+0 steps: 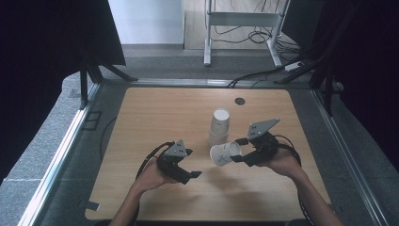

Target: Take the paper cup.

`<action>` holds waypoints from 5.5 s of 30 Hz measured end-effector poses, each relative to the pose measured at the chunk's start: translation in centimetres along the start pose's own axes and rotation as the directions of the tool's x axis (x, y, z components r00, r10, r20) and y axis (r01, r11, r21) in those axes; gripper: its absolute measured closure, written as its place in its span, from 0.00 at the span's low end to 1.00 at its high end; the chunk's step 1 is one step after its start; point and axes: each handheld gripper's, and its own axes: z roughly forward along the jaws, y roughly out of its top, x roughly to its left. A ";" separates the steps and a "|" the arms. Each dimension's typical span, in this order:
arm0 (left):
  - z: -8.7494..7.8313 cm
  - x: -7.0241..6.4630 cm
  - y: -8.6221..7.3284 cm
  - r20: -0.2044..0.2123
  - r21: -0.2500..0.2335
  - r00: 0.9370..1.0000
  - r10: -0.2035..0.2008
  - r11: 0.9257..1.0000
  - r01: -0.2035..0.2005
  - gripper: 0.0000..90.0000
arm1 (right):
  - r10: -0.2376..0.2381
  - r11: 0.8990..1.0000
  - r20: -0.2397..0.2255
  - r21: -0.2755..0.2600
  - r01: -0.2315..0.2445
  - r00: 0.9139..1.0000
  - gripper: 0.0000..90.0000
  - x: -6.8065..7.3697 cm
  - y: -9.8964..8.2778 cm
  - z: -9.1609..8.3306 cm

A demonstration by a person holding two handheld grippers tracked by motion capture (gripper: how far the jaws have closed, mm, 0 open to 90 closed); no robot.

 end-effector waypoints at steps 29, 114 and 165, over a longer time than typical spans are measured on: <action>1.1 -1.6 -0.2 0.067 0.002 0.996 0.065 0.998 -0.065 0.15 | 0.003 0.991 -0.113 -0.129 -0.017 0.994 0.42 2.1 -4.4 3.8; 2.3 -2.7 1.5 0.073 0.206 0.976 0.203 0.955 -0.214 0.35 | -0.030 0.998 -0.110 0.045 0.035 0.994 0.20 3.6 -2.6 3.4; 4.9 -5.4 5.1 0.062 0.440 0.947 0.315 0.843 -0.309 0.35 | -0.178 0.913 -0.139 0.346 0.216 0.974 0.41 5.2 -0.2 7.3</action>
